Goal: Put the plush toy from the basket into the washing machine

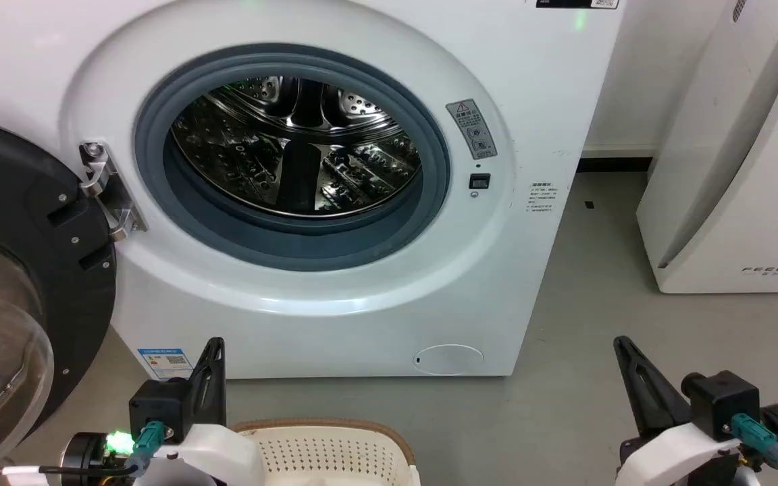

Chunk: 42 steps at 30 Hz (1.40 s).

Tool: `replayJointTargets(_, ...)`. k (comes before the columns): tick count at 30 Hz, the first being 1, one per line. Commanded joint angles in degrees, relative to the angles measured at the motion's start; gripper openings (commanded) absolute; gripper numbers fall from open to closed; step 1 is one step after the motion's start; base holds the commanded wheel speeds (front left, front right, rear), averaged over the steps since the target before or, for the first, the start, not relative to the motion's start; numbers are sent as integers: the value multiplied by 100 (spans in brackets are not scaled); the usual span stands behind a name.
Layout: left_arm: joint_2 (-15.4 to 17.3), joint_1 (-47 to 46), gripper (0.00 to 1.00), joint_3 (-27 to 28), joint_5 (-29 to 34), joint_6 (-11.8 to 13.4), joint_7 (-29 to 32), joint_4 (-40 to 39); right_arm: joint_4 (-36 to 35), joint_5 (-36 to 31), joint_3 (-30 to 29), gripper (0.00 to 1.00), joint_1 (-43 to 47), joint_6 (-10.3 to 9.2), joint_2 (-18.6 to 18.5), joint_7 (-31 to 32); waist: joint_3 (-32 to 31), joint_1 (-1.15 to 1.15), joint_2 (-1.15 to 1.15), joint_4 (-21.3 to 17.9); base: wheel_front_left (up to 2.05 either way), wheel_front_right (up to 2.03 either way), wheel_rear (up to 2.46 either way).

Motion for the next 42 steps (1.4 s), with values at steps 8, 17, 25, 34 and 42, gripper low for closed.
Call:
replayJointTargets(8, 0, 10, 100, -19, -19, 18, -29, 10, 11, 28, -4, 100, 9, 0, 0, -30, -2, 0, 0, -2, 0, 0, 0)
replayJointTargets(17, 0, 42, 100, -77, -52, 46, -137, 40, 7, 100, -66, 100, 26, 0, 0, -137, 9, 0, 0, -11, 0, 0, 0)
replayJointTargets(25, 0, 50, 100, -139, -79, 42, -232, 160, -28, 147, -106, 100, 20, -1, 0, -232, 72, 0, 0, -32, 0, 0, 0)
replayJointTargets(34, 0, -17, 100, -221, -115, 41, -328, 452, -124, 193, -80, 100, 1, -1, 0, -327, 194, 0, 0, -57, 0, 0, 0)
replayJointTargets(42, 4, -179, 100, -315, -139, 29, -424, 860, -199, 213, -73, 100, -42, -2, 0, -423, 390, 0, 0, -96, 0, 0, 0)
